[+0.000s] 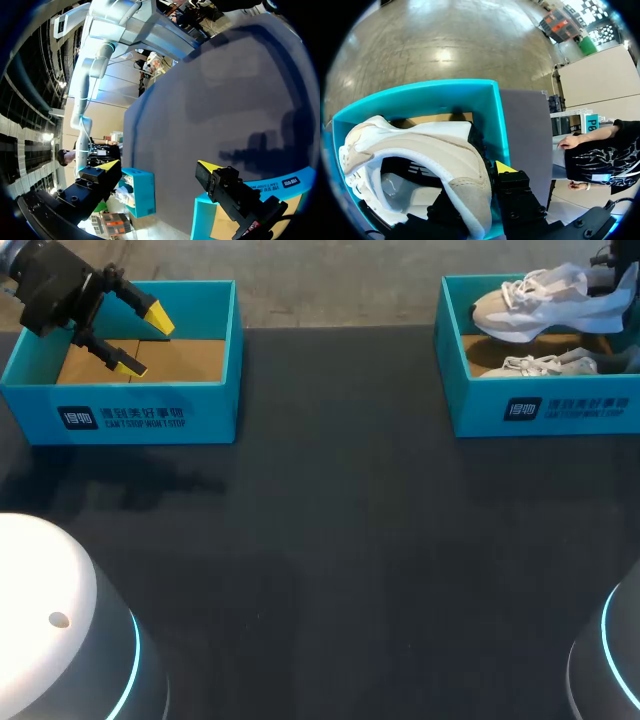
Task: Take the shoe out of the shoebox, open the shoe tongue, remove and reinsert the insole, then place the shoe into the shoebox
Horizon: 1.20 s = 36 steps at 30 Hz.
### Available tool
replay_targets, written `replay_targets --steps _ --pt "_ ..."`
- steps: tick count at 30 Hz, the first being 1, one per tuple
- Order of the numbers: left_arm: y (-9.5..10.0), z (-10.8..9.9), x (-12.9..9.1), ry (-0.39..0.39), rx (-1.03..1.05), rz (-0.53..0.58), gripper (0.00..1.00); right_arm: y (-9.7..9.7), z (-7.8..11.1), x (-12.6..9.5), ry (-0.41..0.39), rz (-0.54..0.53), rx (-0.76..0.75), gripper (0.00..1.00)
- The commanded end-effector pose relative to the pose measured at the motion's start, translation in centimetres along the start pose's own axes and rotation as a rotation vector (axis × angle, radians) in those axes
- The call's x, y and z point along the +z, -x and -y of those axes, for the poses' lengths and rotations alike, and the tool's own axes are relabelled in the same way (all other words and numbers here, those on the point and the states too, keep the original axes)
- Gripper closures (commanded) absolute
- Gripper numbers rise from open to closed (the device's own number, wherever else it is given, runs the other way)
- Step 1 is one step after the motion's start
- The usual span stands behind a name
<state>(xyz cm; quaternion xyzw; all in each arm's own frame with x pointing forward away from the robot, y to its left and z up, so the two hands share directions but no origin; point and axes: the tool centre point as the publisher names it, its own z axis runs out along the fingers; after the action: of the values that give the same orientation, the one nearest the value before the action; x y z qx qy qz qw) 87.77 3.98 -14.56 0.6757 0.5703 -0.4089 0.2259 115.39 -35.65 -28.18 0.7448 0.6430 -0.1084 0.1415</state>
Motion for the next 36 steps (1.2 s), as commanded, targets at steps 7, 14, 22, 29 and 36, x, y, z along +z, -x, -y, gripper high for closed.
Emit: replay_targets --steps 7,14,22,29,36 --pt "0.0 0.0 -0.1 -0.001 0.000 -0.003 0.00 -0.9 -1.2 2.5 0.003 0.014 -0.009 1.00" --pt "0.0 0.0 -0.1 -0.001 0.000 -0.003 0.00 -1.0 -1.7 4.4 -0.005 0.020 0.011 1.00" --pt "0.0 0.0 -0.1 -0.001 0.000 -0.003 0.00 -1.4 -1.9 5.7 -0.027 0.018 0.013 1.00" --pt "0.0 0.0 -0.1 -0.001 0.000 -0.003 0.00 -2.0 -1.8 6.9 -0.044 0.023 0.005 1.00" --pt "0.0 0.0 -0.1 -0.001 0.000 -0.003 0.00 -2.6 -1.5 7.8 -0.057 0.019 0.008 1.00"
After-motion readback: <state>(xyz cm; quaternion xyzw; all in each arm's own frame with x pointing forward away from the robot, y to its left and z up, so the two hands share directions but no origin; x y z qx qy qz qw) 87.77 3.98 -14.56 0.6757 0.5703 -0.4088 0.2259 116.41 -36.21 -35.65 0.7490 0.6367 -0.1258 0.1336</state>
